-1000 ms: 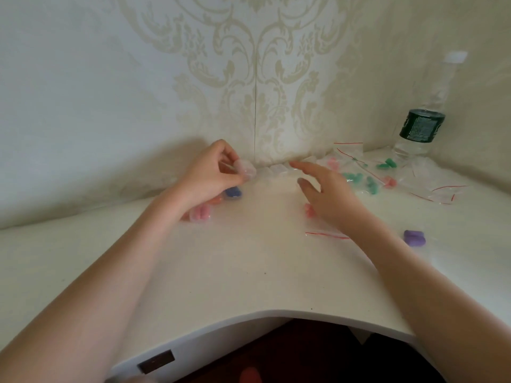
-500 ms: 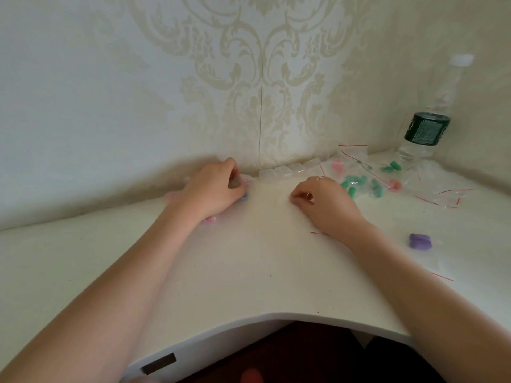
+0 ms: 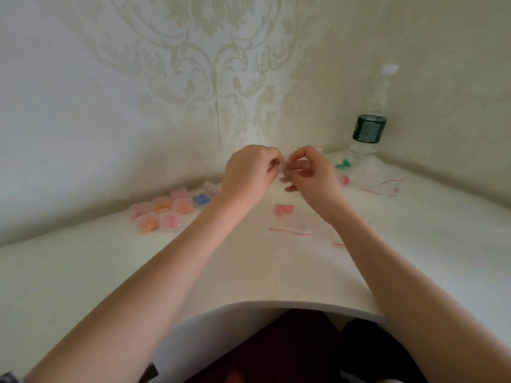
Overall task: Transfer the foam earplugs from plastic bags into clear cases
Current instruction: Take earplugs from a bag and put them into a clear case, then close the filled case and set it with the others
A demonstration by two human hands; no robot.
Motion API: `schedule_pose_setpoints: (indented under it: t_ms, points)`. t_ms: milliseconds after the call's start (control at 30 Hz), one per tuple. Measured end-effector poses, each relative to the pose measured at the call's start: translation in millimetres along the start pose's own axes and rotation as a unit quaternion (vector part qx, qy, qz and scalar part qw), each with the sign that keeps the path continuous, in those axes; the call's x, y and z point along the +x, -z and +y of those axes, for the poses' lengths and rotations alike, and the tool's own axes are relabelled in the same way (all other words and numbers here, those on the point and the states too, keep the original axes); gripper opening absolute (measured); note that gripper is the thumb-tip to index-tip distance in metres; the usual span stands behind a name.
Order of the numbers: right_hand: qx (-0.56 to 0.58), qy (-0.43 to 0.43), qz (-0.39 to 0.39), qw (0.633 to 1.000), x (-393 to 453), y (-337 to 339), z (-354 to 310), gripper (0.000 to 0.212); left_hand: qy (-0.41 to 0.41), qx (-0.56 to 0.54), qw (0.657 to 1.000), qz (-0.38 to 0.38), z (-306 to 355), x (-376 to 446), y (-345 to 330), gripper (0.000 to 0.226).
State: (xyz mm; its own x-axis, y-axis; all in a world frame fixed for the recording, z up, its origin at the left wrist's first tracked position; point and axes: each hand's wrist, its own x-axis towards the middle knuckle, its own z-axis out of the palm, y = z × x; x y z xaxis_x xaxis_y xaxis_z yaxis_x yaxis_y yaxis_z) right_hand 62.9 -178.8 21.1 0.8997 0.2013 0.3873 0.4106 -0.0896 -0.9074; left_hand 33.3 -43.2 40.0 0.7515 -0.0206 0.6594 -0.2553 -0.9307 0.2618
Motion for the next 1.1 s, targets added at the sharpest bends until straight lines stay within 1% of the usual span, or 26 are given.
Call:
schedule_pose_setpoints:
  t_ms: [67,100,133,200,233,267,300,333,400,433,467,500,567,667,800,833,900,967,1000,1033,1100]
  points:
    - [0.001,0.011,0.060,0.998,5,23,-4,0.025,0.019,-0.043,0.999,-0.002,26,16,-15,0.018]
    - [-0.021,0.025,0.100,0.994,8,37,-4,0.028,0.023,-0.067,0.997,-0.017,40,22,-24,0.023]
    - [-0.062,0.042,0.146,0.986,10,53,-3,0.032,0.022,-0.081,0.996,-0.042,55,27,-32,0.032]
    - [-0.178,0.051,0.225,0.956,13,90,6,0.035,-0.001,-0.068,0.991,-0.116,79,32,-50,0.047]
    - [-0.235,0.038,0.248,0.939,13,108,11,0.035,-0.014,-0.049,0.988,-0.147,89,32,-58,0.048]
    - [-0.281,0.018,0.256,0.925,12,123,17,0.036,-0.027,-0.032,0.985,-0.170,97,31,-65,0.046]
    - [-0.318,-0.005,0.243,0.916,11,136,24,0.038,-0.034,-0.023,0.981,-0.189,102,30,-71,0.043]
    - [-0.347,-0.032,0.209,0.914,11,144,32,0.041,-0.036,-0.024,0.977,-0.207,105,29,-77,0.042]
    - [-0.393,-0.093,0.110,0.908,8,152,45,0.046,-0.032,-0.036,0.966,-0.253,110,27,-88,0.048]
    - [-0.416,-0.118,0.062,0.900,6,154,51,0.049,-0.034,-0.039,0.958,-0.281,113,25,-93,0.052]
    - [-0.435,-0.135,0.025,0.890,4,155,56,0.051,-0.040,-0.038,0.950,-0.307,117,23,-97,0.054]
    - [-0.448,-0.142,0.007,0.883,2,155,58,0.053,-0.044,-0.040,0.944,-0.324,120,21,-101,0.056]
    - [-0.448,-0.133,0.011,0.884,-1,154,60,0.057,-0.041,-0.051,0.941,-0.332,124,16,-104,0.056]
    - [-0.432,-0.082,0.070,0.896,-1,149,54,0.063,-0.043,-0.049,0.948,-0.312,116,14,-100,0.053]
    - [-0.462,-0.018,0.101,0.881,1,132,45,0.056,-0.045,-0.013,0.964,-0.262,82,13,-84,0.047]
    - [-0.451,-0.006,0.109,0.886,1,125,42,0.054,-0.045,0.015,0.966,-0.254,72,11,-80,0.048]
    - [-0.388,0.002,0.114,0.914,1,108,36,0.049,-0.030,0.068,0.964,-0.256,51,4,-74,0.052]
    - [-0.320,0.004,0.079,0.944,4,89,31,0.044,-0.003,0.083,0.959,-0.271,33,-4,-67,0.052]
    - [-0.309,0.004,0.045,0.950,6,79,30,0.042,0.009,0.079,0.957,-0.280,25,-8,-63,0.052]
    - [-0.318,-0.003,0.007,0.948,8,70,29,0.041,0.016,0.068,0.956,-0.285,19,-13,-58,0.052]
    - [-0.366,-0.032,-0.061,0.928,12,52,31,0.040,0.022,0.018,0.961,-0.275,8,-25,-50,0.050]
